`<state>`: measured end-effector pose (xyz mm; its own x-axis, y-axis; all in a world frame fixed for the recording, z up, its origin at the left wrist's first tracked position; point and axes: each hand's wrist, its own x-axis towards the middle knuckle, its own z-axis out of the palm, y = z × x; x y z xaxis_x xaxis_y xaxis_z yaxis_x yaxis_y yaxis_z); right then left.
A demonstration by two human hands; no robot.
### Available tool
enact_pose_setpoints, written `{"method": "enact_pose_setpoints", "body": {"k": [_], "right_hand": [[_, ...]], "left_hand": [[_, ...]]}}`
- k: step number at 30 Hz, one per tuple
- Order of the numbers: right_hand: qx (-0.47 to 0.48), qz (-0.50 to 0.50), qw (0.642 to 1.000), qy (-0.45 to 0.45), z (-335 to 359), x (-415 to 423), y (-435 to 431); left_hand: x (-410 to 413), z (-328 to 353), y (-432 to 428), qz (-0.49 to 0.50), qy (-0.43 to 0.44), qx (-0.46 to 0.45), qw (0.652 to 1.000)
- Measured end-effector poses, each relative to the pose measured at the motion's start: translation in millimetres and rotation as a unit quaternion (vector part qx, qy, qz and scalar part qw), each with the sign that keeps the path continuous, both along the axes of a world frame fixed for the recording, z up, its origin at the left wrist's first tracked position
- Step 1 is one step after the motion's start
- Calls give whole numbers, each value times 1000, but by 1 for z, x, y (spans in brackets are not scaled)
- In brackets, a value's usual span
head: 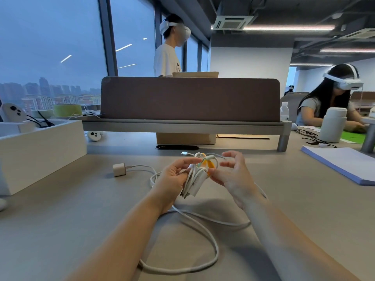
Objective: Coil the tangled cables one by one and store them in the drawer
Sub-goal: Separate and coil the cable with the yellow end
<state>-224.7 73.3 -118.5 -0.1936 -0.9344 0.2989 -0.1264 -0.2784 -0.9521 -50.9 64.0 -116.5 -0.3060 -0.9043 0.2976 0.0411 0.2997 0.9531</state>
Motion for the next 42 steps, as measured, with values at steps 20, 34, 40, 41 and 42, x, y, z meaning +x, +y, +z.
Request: {"method": "enact_pose_setpoints", "body": {"k": [20, 34, 40, 41, 42], "right_hand": [[-48, -82, 986, 136, 1, 3, -1], [-47, -93, 979, -172, 6, -12, -6], [-32, -48, 972, -226, 7, -8, -6], [-25, -38, 971, -234, 6, -7, -6], [-17, -32, 971, -236, 6, -5, -7]], "left_hand": [[-1, 1, -1, 58, -13, -61, 996], [-4, -3, -2, 20, -115, -44, 992], [-5, -3, -4, 47, -106, -20, 993], [-6, -3, -4, 55, -95, -16, 994], [-7, -3, -5, 62, -82, -10, 995]]}}
